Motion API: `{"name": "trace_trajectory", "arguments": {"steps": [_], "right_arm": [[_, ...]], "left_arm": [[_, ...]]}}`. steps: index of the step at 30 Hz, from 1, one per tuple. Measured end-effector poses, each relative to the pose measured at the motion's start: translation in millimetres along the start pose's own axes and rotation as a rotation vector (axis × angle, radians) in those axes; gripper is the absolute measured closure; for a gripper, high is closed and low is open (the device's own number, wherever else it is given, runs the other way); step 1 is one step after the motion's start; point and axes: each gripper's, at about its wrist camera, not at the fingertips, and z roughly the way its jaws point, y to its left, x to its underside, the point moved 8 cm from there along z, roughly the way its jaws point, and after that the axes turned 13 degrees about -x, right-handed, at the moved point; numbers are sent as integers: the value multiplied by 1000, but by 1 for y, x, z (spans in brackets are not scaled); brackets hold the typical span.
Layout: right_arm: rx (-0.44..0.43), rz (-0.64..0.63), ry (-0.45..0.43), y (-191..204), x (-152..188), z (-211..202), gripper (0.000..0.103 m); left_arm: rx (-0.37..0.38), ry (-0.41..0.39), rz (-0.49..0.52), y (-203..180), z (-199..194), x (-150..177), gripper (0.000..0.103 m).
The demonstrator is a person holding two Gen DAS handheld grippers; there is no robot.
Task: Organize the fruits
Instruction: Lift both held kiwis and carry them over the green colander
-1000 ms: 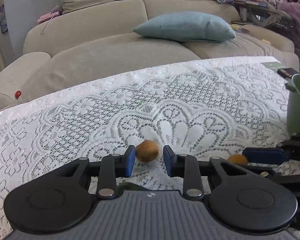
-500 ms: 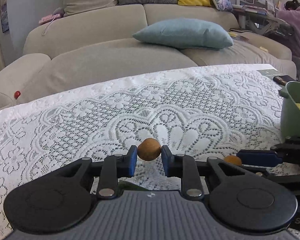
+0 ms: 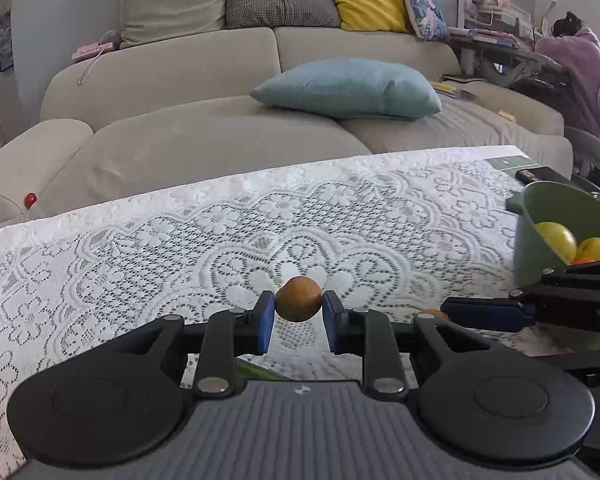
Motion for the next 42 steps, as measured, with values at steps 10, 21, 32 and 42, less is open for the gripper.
{"name": "trace_trajectory", "arguments": {"steps": [10,21,32,42], "right_arm": [[44,-76,-36,0,-8,-38,81],[115,-51,-87,-28,-2,-84,81],[225,-1,-92,-65,13,-128,80],[308,47,-57,-96,34,-134,81]], "left_arm": [[13,-26,-67,-10,-34,-3,74],[42,-50,-80,-47,-66,1,74],[137,-74,-17,-105,-90,-8,74],[213,-48,34,-147,-79,-12,74]]}}
